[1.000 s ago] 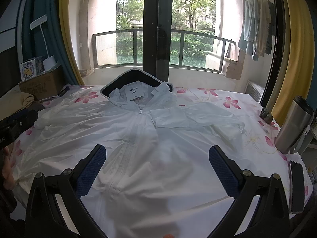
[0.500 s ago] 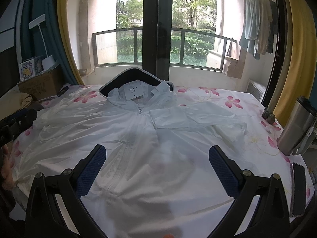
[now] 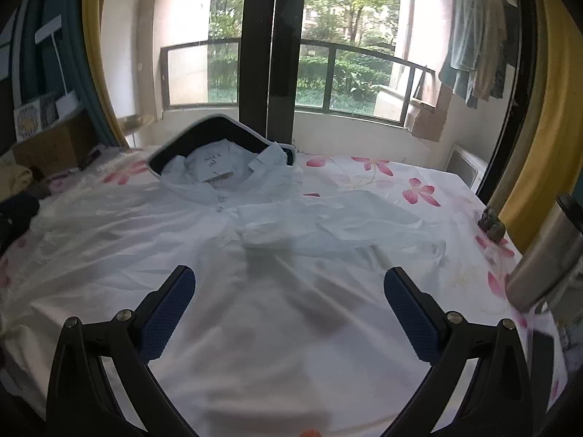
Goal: Fold large clothes
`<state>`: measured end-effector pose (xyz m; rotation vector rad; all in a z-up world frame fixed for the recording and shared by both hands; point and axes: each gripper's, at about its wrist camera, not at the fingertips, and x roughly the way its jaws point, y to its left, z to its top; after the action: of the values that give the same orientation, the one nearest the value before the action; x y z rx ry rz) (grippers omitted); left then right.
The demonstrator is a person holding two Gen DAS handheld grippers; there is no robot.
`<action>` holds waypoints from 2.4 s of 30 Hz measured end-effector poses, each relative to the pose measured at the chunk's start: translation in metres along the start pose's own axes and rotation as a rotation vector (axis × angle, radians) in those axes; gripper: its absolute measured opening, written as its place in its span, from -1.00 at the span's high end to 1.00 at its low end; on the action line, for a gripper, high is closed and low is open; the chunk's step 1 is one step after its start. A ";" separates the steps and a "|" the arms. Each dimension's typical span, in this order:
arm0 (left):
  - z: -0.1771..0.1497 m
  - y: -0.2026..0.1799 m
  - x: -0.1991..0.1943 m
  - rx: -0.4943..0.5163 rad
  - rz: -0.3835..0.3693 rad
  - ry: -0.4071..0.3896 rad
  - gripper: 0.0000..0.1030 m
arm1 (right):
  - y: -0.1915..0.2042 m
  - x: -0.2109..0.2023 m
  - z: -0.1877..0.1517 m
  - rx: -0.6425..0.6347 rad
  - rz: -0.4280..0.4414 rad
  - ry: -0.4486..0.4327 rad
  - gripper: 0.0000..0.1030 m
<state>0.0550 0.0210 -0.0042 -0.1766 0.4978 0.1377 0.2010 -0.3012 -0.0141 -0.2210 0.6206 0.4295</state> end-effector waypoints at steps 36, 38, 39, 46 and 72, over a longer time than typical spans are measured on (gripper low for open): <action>0.011 -0.041 0.077 -0.014 0.082 0.193 -0.61 | -0.025 0.125 0.018 -0.457 0.182 0.145 -0.30; 0.012 -0.044 0.073 -0.026 0.098 0.188 -0.61 | -0.016 0.128 0.022 -0.486 0.215 0.139 -0.30; 0.012 -0.045 0.072 -0.032 0.104 0.184 -0.61 | -0.012 0.131 0.022 -0.500 0.229 0.138 -0.30; 0.009 -0.052 0.067 -0.052 0.130 0.201 -0.61 | -0.003 0.146 0.019 -0.487 0.348 0.151 0.86; 0.033 -0.030 0.040 -0.013 -0.014 0.108 -0.60 | -0.013 0.064 0.085 -0.272 0.312 -0.038 0.96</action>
<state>0.1105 0.0019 0.0093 -0.2009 0.6029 0.1185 0.2975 -0.2645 0.0152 -0.3761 0.5592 0.8189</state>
